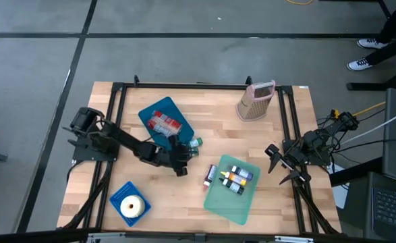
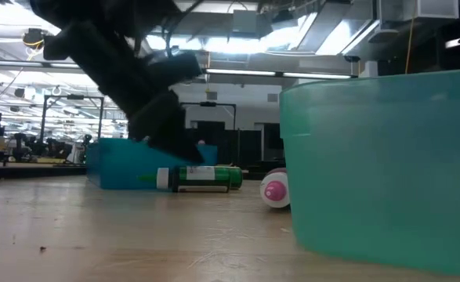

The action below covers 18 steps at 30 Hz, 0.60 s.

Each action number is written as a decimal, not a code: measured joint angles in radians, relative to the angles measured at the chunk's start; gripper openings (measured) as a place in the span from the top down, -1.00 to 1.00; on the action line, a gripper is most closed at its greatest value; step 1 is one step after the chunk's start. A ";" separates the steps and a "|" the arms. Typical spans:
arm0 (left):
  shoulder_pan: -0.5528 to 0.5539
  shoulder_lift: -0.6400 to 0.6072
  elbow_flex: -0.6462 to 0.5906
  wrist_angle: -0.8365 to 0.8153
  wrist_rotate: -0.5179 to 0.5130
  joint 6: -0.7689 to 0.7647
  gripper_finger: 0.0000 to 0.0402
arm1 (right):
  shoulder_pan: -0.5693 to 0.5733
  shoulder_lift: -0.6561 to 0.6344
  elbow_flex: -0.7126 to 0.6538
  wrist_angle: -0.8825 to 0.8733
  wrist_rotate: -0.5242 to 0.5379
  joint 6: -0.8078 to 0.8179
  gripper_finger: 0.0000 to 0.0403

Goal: Pick & Place Food Item
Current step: Put the bottom green food coloring bottle into the green bin

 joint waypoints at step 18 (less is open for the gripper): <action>0.020 0.050 0.006 -0.044 0.104 -0.078 0.02 | 0.000 0.000 0.000 0.000 -0.001 -0.013 -0.26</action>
